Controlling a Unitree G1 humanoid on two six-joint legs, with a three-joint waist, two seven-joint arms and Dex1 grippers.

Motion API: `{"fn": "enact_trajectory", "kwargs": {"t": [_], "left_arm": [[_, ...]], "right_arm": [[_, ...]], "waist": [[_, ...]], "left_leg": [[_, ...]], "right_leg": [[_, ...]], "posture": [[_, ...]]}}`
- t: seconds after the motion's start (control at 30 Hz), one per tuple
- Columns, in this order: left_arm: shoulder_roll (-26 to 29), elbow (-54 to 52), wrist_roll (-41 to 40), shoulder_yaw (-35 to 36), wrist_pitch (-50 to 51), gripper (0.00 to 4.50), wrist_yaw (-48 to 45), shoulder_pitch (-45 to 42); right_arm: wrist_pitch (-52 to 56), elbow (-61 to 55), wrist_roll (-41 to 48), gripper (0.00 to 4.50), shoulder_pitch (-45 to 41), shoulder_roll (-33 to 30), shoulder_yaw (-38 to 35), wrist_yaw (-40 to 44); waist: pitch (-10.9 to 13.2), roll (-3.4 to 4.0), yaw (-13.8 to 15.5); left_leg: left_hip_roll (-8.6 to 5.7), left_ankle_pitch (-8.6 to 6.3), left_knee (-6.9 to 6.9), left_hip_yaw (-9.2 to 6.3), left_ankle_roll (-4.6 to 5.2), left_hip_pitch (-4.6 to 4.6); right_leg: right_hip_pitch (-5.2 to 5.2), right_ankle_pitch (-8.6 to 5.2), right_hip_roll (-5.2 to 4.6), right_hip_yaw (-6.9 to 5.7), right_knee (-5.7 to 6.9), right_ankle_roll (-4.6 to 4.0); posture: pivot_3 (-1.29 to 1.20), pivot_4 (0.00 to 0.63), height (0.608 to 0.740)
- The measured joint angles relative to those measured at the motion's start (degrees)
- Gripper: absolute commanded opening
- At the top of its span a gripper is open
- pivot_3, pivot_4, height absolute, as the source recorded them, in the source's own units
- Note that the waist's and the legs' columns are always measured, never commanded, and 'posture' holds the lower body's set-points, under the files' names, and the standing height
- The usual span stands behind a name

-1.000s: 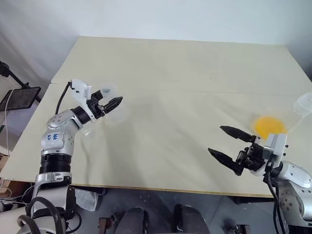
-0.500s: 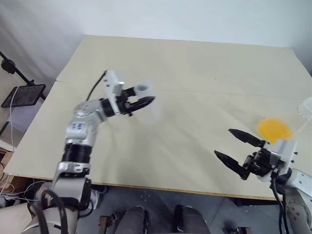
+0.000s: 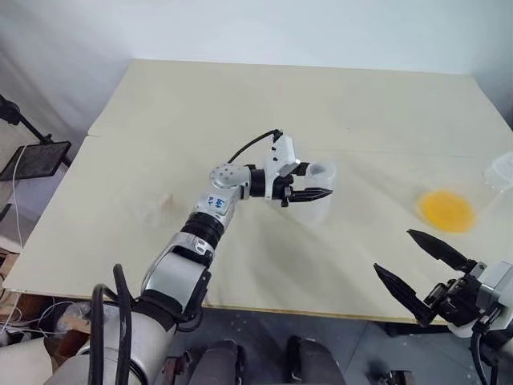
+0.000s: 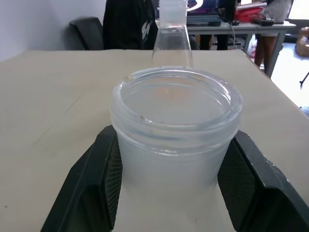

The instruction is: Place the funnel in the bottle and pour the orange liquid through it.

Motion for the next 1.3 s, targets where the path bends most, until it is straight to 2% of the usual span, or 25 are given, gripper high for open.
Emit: {"fn": "enact_trajectory", "kwargs": {"t": [0.07,0.23,0.33,0.5,0.7,0.8,0.93,1.1,1.2,1.3], "left_arm": [[-0.15,0.86,0.65,0.16,-1.2,3.09,-0.82,-0.34],[-0.05,1.68,0.73,1.41,-1.89,4.49,-3.55,-0.55],[1.03,-1.01,-0.62,2.89,-1.51,4.49,-6.8,-0.14],[6.45,-5.76,-2.8,5.8,-0.42,4.49,-10.55,2.85],[19.8,-16.31,-7.72,13.01,2.19,4.49,-13.2,12.33],[27.47,-27.34,-11.28,19.13,7.45,4.49,-10.73,22.25],[33.43,-43.52,-15.53,27.46,14.92,4.49,-4.83,38.75],[34.24,-56.09,-19.63,43.39,20.86,4.49,5.06,60.27],[32.53,-58.92,-21.71,53.12,22.05,4.49,7.97,73.44],[29.07,-58.67,-22.66,58.79,21.35,4.49,8.4,83.12]], "right_arm": [[-0.54,-0.28,-0.08,4.5,0.02,0.04,0.03,-0.23],[-0.72,-0.16,-0.6,4.5,-1.46,0.02,1.13,-0.6],[-0.71,0.69,-0.66,4.5,-4.29,-0.51,2.38,-0.36],[-0.66,4.05,-0.66,4.5,-7.77,-2.29,3.91,1.21],[0.81,9.54,-0.16,4.5,-16.38,-5.62,8.39,5.41],[2.49,11.42,1.18,4.5,-22.06,-7.3,10.77,8.03],[4.73,12.3,2.18,4.5,-27.34,-8.52,14.92,11.33],[6.97,12.72,3.08,4.5,-33.37,-7.45,20.55,12.96],[7.77,12.94,3.38,4.5,-36.01,-6.41,22.87,13.61],[8.1,13.23,3.46,4.5,-37.74,-6.09,24.25,14.48]], "waist": [[0.0,0.0,0.05],[0.0,0.0,0.1],[0.0,0.0,0.01],[-0.01,0.03,-0.48],[-0.01,0.02,-1.76],[0.0,0.03,-2.69],[0.0,0.03,-2.63],[0.01,-0.01,-2.85],[0.01,-0.01,-2.9],[0.01,-0.01,-2.61]], "left_leg": [[-0.01,-0.01,0.0,0.02,0.01,-0.01],[-0.01,-0.01,0.02,0.02,0.03,-0.03],[0.01,-0.01,0.02,0.0,0.03,-0.03],[0.03,-0.01,0.03,-0.05,0.03,0.0],[0.06,-0.02,0.08,-0.16,0.0,0.07],[0.03,-0.04,0.07,-0.46,-0.02,0.1],[-0.04,-0.08,0.08,-0.74,-0.06,0.07],[-0.03,-0.14,0.05,-0.78,-0.1,0.08],[0.01,-0.17,-0.01,-0.77,-0.15,0.1],[0.0,-0.21,-0.04,-0.73,-0.13,0.13]], "right_leg": [[0.0,0.0,0.0,0.02,-0.02,0.0],[-0.01,0.0,0.0,0.02,-0.02,0.0],[-0.02,0.0,0.01,0.02,0.0,0.0],[-0.03,0.0,0.02,0.0,0.1,-0.01],[-0.08,0.0,-0.04,0.02,0.42,-0.01],[-0.08,-0.02,-0.53,0.2,0.6,-0.05],[0.02,-0.02,-0.66,0.12,0.58,-0.06],[0.07,-0.03,-0.72,0.14,0.39,-0.07],[0.06,-0.05,-0.71,0.12,0.36,-0.11],[0.1,-0.06,-0.76,0.14,0.19,-0.12]], "posture": [[0.0,0.15,0.74],[0.0,0.15,0.74],[0.0,0.15,0.74],[0.0,0.15,0.74],[0.0,0.15,0.74],[0.0,0.15,0.74],[0.0,0.15,0.74],[0.0,0.15,0.74],[0.0,0.15,0.74],[0.0,0.15,0.74]]}}
